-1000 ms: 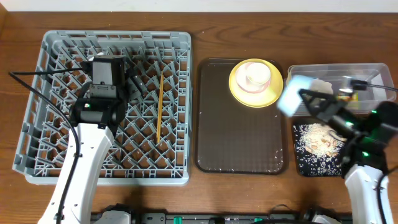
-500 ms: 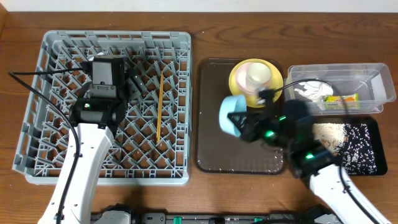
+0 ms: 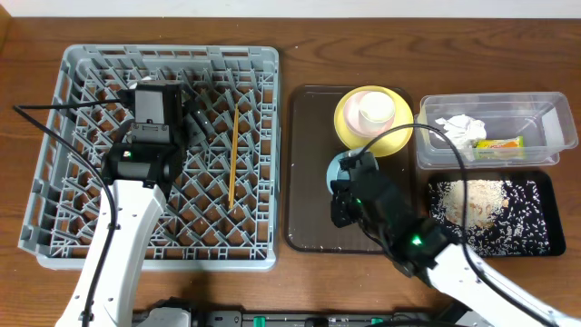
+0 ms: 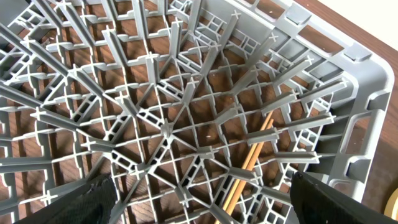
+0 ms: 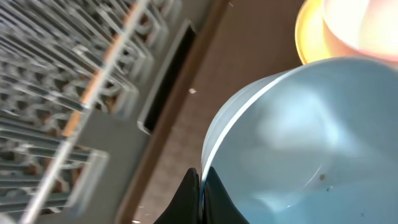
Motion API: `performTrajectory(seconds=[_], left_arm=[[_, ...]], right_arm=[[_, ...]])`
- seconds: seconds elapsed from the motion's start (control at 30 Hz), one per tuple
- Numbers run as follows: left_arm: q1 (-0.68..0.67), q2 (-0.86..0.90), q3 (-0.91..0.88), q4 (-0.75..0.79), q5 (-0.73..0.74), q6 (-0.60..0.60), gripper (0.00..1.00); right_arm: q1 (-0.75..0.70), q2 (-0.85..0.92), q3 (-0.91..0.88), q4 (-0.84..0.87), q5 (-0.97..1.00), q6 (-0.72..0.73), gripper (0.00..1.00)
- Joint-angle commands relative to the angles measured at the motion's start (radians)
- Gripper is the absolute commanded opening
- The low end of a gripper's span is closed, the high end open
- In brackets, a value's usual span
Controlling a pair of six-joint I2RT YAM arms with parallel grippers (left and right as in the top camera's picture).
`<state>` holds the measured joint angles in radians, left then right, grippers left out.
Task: Sort waste into correct bins and load items into the dishwasher rack
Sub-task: 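Carry the empty plate back and set it on the brown tray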
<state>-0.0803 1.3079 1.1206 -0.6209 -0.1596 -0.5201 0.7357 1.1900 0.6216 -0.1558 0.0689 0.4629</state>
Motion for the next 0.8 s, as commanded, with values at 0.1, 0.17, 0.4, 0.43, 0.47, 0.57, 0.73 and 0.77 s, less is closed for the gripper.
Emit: performTrajectory(seconds=[0.1, 0.17, 0.4, 0.43, 0.47, 0.57, 0.73, 0.77], left_arm=[[0.003, -0.002, 0.009, 0.001, -0.001, 0.002, 0.91], [0.003, -0.002, 0.009, 0.001, -0.001, 0.002, 0.91], [0.003, -0.002, 0.009, 0.001, -0.001, 0.002, 0.91], [0.003, -0.002, 0.009, 0.001, -0.001, 0.002, 0.91], [0.003, -0.002, 0.009, 0.001, -0.001, 0.002, 0.91], [0.003, -0.002, 0.009, 0.001, -0.001, 0.002, 0.91], [0.003, -0.002, 0.009, 0.001, -0.001, 0.002, 0.91], [0.003, -0.002, 0.009, 0.001, -0.001, 0.002, 0.91]], right_arm=[[0.014, 0.084, 0.019, 0.014, -0.008, -0.023, 0.02], [0.014, 0.087, 0.019, 0.009, -0.024, -0.023, 0.01], [0.014, 0.085, 0.019, 0.003, -0.028, -0.024, 0.37], [0.014, 0.084, 0.02, 0.006, -0.029, -0.039, 0.46], [0.014, 0.082, 0.021, 0.011, -0.028, -0.061, 0.51], [-0.004, 0.061, 0.05, 0.007, -0.003, -0.094, 0.56], [-0.109, 0.053, 0.183, -0.077, 0.141, -0.094, 0.55], [-0.145, 0.053, 0.222, -0.115, 0.163, -0.095, 0.59]])
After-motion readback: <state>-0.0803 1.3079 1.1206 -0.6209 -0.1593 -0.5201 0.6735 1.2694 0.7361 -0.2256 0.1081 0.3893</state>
